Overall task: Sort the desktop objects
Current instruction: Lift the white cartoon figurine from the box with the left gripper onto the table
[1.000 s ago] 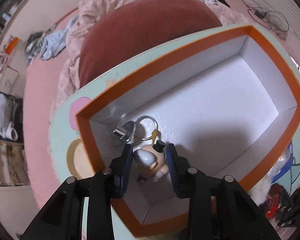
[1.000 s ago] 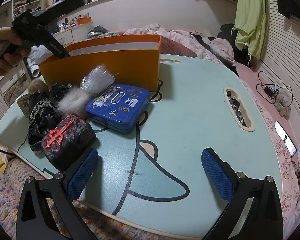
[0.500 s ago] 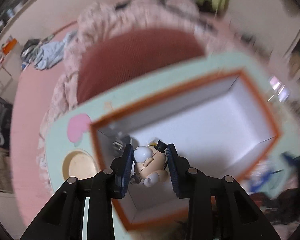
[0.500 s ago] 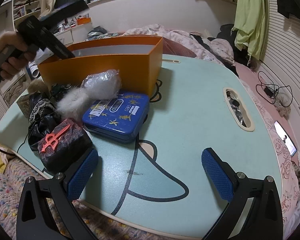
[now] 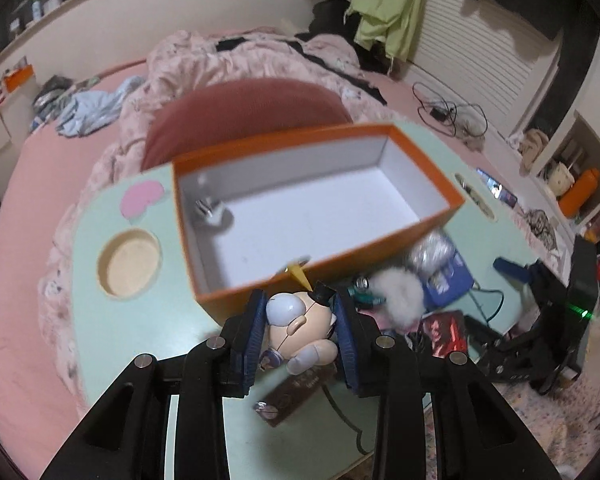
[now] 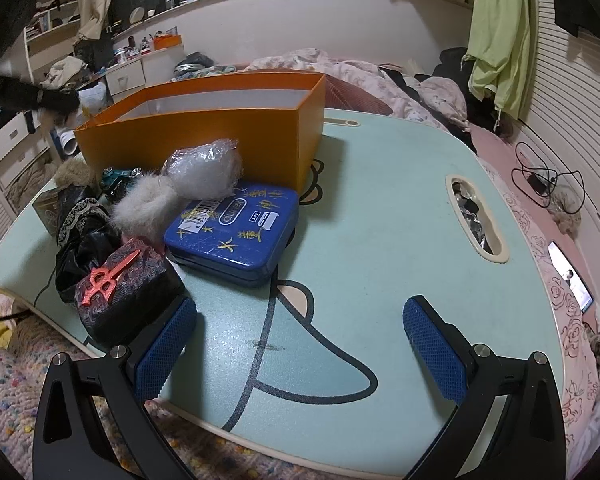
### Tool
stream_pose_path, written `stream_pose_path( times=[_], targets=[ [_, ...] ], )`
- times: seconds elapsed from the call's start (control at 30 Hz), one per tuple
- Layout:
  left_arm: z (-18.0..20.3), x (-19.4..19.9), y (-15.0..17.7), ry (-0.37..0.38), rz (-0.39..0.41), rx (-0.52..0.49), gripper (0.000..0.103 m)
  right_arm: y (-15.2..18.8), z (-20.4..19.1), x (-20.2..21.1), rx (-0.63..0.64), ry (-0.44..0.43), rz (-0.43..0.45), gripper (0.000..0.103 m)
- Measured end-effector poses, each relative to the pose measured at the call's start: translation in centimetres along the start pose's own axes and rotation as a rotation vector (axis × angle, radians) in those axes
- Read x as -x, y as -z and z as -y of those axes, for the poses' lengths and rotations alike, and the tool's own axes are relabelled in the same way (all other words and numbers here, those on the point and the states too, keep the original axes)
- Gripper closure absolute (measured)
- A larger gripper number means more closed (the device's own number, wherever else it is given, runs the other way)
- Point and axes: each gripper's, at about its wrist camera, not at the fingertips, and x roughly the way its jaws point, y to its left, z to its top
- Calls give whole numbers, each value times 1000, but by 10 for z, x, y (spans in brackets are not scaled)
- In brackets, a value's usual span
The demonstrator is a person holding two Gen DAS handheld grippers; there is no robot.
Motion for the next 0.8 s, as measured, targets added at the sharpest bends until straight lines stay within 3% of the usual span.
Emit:
stream_pose_path(
  times=[0.13,0.23,0.3,0.37,0.43,0.6,0.7,0.8],
  targets=[
    [0,-13,6,-27,-5,13,63,0,0,0,-1,0,0,0],
    [0,4,14,-66,96,18,45,0,0,0,-1,1,0,0],
    [-1,23,25,-59,178,27,21,0,0,0,-2,1,0,0],
    [-3,38,38,-43,232,31,9,0,0,0,-1,1,0,0],
    [-2,48,56,-52,270,31,8,0,0,0,-1,1,0,0],
    [2,38,98,-96,252,5,8,0,0,0,-2,2,0,0],
    [-1,16,109,-87,203,35,8,0,0,0,-2,2,0,0],
    [-5,-10,111,-151,132,74,5,0,0,0,-3,2,1,0]
  ],
)
